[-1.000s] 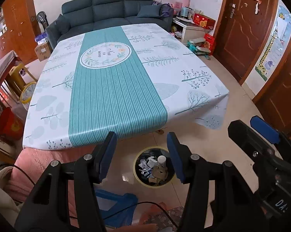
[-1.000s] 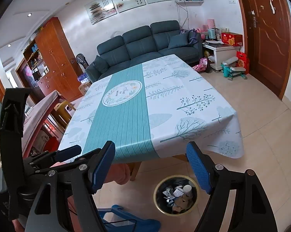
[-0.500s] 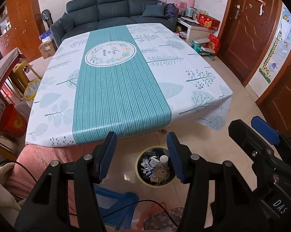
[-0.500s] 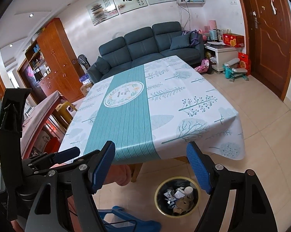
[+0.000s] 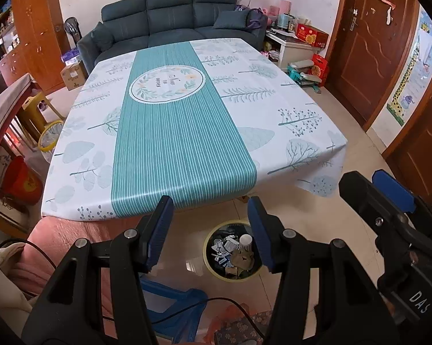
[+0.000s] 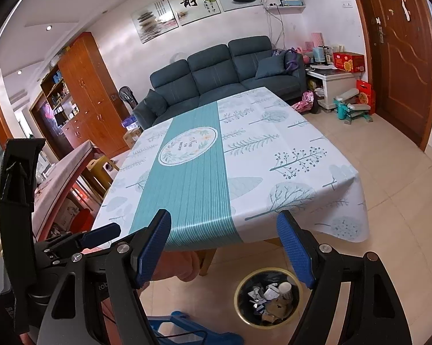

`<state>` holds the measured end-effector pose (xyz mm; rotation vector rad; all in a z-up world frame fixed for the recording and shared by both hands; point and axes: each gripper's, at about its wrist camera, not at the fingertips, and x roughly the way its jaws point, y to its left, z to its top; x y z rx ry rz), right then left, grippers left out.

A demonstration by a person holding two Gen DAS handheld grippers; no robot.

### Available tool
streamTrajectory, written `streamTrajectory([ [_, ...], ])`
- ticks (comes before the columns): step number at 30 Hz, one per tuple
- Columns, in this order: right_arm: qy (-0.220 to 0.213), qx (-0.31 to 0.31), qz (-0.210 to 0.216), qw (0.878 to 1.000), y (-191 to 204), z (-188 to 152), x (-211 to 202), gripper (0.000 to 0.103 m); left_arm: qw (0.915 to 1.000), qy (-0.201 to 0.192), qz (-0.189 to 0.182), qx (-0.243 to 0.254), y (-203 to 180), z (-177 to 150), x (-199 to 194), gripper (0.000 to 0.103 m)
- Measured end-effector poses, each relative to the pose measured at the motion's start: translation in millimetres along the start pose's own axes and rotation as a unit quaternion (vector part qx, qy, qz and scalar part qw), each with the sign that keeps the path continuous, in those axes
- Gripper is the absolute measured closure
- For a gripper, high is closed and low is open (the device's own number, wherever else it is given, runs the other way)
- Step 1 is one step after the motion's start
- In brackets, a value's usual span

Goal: Collect trash

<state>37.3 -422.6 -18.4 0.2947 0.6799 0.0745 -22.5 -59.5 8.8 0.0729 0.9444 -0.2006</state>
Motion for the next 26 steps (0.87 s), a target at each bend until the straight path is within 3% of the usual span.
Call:
streamTrajectory([
  [26, -0.004, 0.000, 0.005, 1.000, 0.4, 2.2, 2.2, 0.026, 0.9998, -0.010, 0.016, -0.001, 2.5, 8.9, -3.2, 0.052],
])
